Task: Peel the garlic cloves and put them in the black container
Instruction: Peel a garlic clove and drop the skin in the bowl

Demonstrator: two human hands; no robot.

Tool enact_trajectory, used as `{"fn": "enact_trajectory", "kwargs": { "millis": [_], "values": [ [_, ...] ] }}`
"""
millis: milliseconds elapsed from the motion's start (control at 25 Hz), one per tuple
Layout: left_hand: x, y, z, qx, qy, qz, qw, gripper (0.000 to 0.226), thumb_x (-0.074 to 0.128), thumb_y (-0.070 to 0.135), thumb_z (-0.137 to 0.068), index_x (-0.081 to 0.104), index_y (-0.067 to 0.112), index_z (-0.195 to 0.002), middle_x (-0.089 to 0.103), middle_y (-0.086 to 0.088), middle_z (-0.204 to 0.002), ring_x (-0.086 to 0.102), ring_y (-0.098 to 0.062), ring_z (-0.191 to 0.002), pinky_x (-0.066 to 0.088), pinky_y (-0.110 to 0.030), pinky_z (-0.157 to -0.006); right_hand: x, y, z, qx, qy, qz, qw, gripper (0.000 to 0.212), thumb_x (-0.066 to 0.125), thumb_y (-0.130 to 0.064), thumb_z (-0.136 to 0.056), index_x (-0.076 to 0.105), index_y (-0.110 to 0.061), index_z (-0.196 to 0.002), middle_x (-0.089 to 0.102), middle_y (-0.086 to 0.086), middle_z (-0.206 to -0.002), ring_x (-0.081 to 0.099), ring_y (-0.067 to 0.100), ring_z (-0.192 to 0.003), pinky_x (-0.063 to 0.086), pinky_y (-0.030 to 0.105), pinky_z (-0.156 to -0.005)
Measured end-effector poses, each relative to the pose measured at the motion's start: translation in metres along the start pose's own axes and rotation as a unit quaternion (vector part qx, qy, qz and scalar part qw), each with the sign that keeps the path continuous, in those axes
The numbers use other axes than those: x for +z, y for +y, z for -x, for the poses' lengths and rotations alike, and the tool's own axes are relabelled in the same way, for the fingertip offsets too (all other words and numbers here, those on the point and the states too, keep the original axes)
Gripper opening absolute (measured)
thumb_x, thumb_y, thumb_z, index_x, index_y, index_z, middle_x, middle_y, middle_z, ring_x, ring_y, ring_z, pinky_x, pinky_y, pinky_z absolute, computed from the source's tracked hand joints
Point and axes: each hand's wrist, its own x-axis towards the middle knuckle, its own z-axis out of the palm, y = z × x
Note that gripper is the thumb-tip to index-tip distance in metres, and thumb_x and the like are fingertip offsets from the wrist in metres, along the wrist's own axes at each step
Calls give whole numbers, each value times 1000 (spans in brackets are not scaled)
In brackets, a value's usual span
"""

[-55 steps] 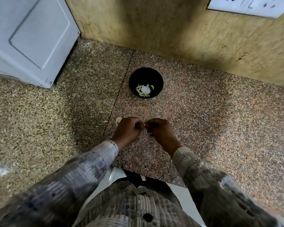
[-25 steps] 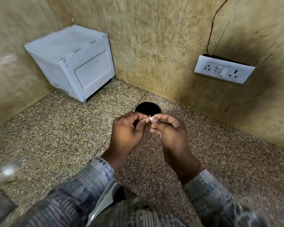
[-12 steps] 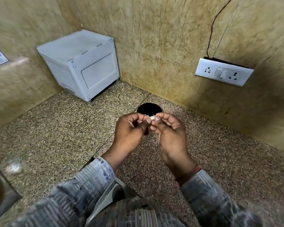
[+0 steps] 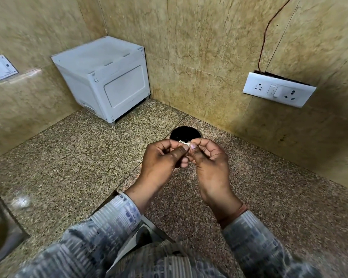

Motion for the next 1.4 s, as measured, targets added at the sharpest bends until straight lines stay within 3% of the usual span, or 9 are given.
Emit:
{"fn": "enact_trajectory", "kwargs": {
  "millis": [320, 600, 680, 760, 880, 960, 1120, 1200, 1400],
  "values": [
    [-9, 0, -1, -134, 5, 149, 980, 16, 67, -3, -93, 71, -8, -108, 76, -24, -102, 76, -33, -92, 61, -41, -89, -9, 14, -3, -199, -31, 207, 957, 18, 70, -4, -95, 72, -14, -110, 75, -8, -102, 73, 12, -97, 62, 35, -85],
    [-32, -15, -24, -32, 6, -62, 998, 9, 68, 4, -96, 75, 6, -92, 75, -10, -79, 71, -24, -73, 62, -41, -74, 4, 27, -11, -204, -42, 311, 927, 33, 73, -16, -94, 67, -19, -127, 77, -8, -110, 72, -2, -97, 60, 25, -88],
    [-47, -22, -36, 86, -7, -269, 959, 12, 67, 14, -97, 73, 14, -88, 72, 0, -74, 67, -19, -67, 56, -31, -62, 13, 27, -17, -172, -55, 303, 936, 38, 74, -20, -93, 67, -19, -130, 78, -10, -107, 72, -4, -95, 59, 21, -86],
    [-58, -27, -43, 223, -14, -439, 870, 15, 60, 20, -100, 67, 12, -90, 64, 0, -76, 59, -16, -64, 44, -30, -56, 23, 29, -23, -105, -46, 280, 953, 39, 78, -29, -90, 69, -20, -127, 80, -9, -100, 74, -3, -90, 58, 19, -83],
    [-69, -34, -54, 291, -64, -509, 808, 14, 53, 22, -103, 60, 11, -99, 58, -4, -86, 53, -19, -70, 34, -29, -60, 36, 36, -37, 71, -7, 151, 986, 24, 78, -20, -92, 75, -12, -114, 80, 7, -88, 78, 21, -84, 65, 38, -80],
    [-75, -42, -60, 243, -89, -464, 847, 12, 52, 21, -105, 58, 14, -98, 57, 0, -85, 52, -16, -71, 37, -31, -61, 39, 36, -43, 190, -5, 10, 982, 16, 71, -8, -95, 75, -1, -109, 78, 18, -90, 76, 30, -82, 65, 37, -75],
    [-77, -51, -71, -38, -98, -163, 981, 17, 53, 20, -106, 62, 14, -92, 68, -9, -78, 65, -27, -67, 55, -40, -64, 44, 45, -50, 278, -26, -148, 949, 15, 63, -2, -97, 69, 1, -110, 72, 13, -88, 71, 21, -80, 62, 31, -75],
    [-78, -52, -76, -123, -83, -35, 988, 17, 56, 14, -105, 66, 9, -91, 69, -12, -82, 66, -25, -71, 59, -40, -69, 47, 53, -55, 280, -12, -163, 946, 16, 61, -2, -99, 68, 0, -113, 72, 10, -88, 71, 19, -80, 61, 29, -73],
    [-91, -74, -99, -211, -92, 38, 972, 16, 56, 10, -105, 66, 4, -94, 70, -16, -85, 69, -23, -75, 63, -42, -77, 52, 82, -71, 287, 29, -177, 941, 8, 61, -4, -100, 67, -4, -106, 74, 10, -92, 73, 19, -83, 60, 28, -71]
  ]
}}
